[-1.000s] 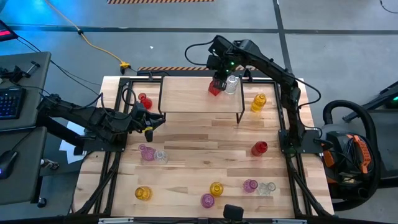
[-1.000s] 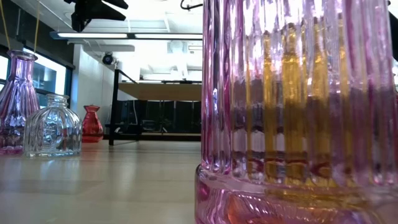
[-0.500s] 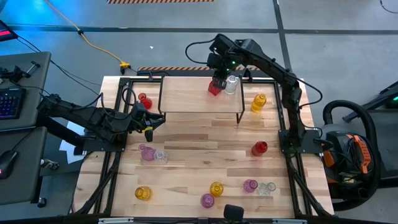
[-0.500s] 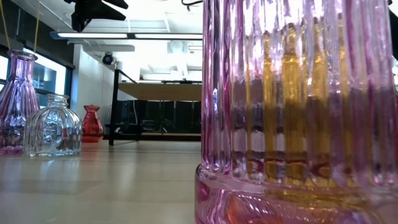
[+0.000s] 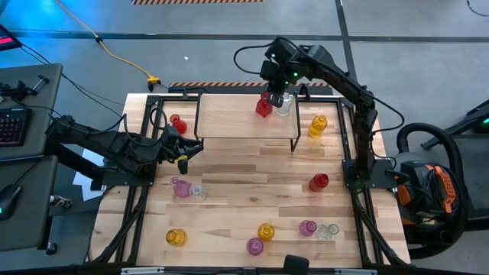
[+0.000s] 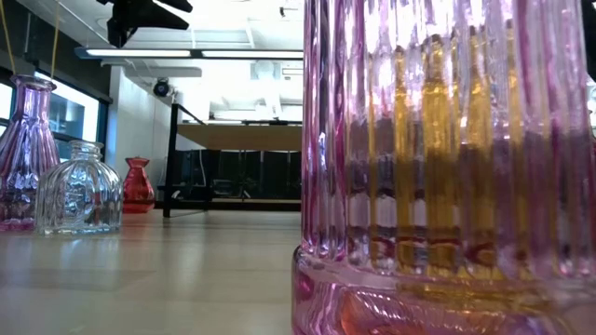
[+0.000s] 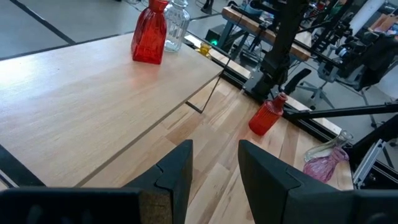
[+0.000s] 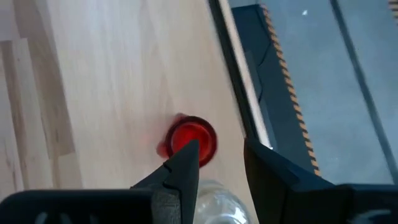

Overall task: Sort vases onto shelf
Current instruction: Put the left pink vase on the shelf

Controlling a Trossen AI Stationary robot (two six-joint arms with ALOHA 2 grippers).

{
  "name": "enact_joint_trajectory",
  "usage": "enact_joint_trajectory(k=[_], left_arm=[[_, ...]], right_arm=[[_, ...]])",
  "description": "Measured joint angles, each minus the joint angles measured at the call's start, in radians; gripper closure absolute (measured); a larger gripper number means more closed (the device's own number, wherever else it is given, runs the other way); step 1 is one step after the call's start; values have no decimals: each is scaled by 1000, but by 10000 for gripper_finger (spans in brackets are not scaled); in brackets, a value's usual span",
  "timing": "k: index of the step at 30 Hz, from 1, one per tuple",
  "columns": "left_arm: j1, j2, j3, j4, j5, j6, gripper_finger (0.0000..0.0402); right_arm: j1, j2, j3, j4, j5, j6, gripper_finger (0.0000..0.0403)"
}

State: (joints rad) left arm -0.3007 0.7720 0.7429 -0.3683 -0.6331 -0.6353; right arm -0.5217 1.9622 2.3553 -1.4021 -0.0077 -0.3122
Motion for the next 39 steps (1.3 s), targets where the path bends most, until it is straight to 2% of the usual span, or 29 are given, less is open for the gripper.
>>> enact_joint_trajectory(k=[11,19,26,29,34,39], left_arm=[[0,0,0,0,0,1,282],[0,0,0,2,-2,47,282],[0,-20,2,2,205,39,282],[0,-20,41,-41,280,43,282],[0,-20,158,-187,375,63,282],[0,-20,268,-408,470,27,282]], right_arm=[[9,-51,1,-35,-2,54,294],[65,-79,1,-76,-4,168,294],[149,-81,1,-137,-4,288,294],[190,-81,1,-150,-4,347,294],[255,-81,1,-154,-47,444,294],[320,-81,1,-154,-57,534,295]])
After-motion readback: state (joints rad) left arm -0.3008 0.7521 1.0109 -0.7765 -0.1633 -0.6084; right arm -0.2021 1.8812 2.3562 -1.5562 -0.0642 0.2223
